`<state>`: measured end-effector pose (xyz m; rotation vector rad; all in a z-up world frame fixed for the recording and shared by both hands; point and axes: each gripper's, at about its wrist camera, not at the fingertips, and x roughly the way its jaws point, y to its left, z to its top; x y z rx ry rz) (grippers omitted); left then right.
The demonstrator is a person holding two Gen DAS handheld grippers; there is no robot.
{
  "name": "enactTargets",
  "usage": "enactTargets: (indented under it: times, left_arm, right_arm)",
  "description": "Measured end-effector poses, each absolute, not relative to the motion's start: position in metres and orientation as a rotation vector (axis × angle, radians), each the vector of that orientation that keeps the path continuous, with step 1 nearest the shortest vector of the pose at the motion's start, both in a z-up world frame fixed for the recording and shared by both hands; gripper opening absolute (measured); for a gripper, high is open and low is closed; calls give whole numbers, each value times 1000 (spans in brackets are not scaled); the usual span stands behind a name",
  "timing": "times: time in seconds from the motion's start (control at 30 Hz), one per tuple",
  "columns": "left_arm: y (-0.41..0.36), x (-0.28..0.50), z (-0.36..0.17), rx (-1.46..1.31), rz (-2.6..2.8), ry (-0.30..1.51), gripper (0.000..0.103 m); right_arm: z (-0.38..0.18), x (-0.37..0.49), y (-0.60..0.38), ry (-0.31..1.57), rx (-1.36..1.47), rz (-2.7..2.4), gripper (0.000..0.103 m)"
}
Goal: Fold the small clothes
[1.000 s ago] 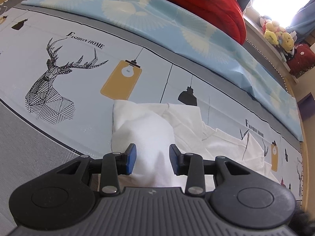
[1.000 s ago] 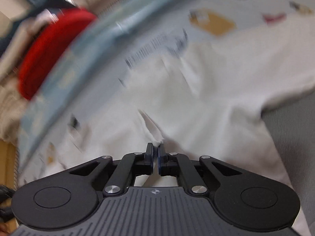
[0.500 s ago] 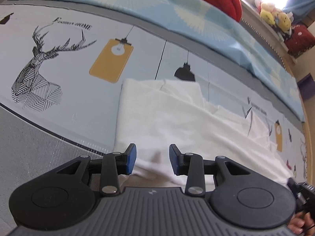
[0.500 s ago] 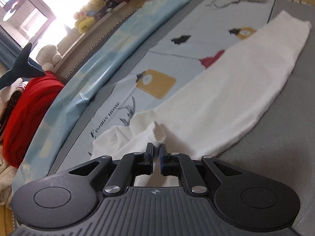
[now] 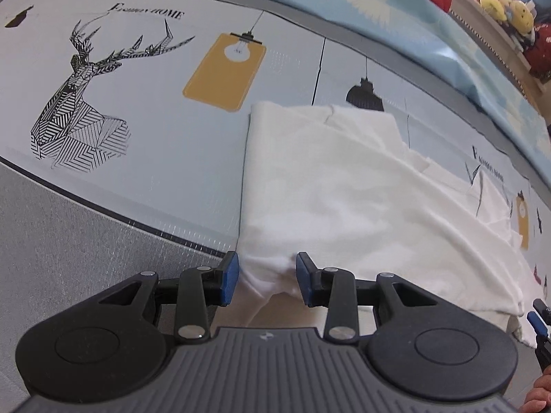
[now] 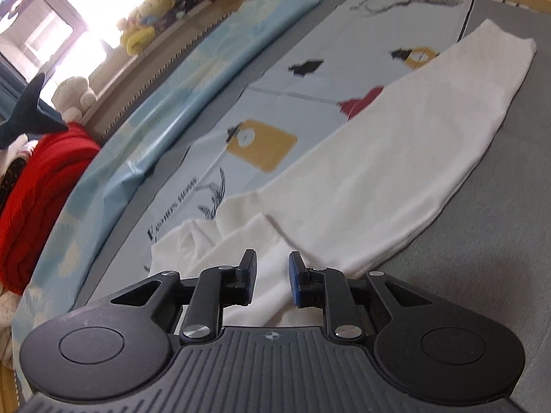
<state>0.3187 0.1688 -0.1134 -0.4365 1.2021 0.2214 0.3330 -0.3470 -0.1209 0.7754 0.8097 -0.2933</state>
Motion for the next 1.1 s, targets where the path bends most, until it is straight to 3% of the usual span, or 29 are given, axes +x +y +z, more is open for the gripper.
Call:
enactTargets:
  times: [0.33,0.37,0.4,0.5,1.03,1.07,1.1]
  left_arm:
    - [163,319,-116,-369,189,1232,43]
    - [161,319,-116,-341,178,1237,38]
    - [160,319,-117,-306,172,1240,22]
    - [164,316,-117,-295,167,1239,10]
    - [178,312,-112,-299,233,1236,9]
    - [178,312,-109,-301,239,1226,9]
    - [178,313,-105,-307,245,1204,9]
  right_arm:
    - [-131,339,-334,916,756,-258,28]
    - [-132,340,-333,919,755,-255,28]
    - [-132,340,-333,920,754,-252,28]
    - [-132,341,-332,924,752,-250,29]
    - [-141,346,-338,957,755,-267,30]
    - [-141,346,-338,958,754,-264,28]
    - [-141,346,-338,958,749,-263,12]
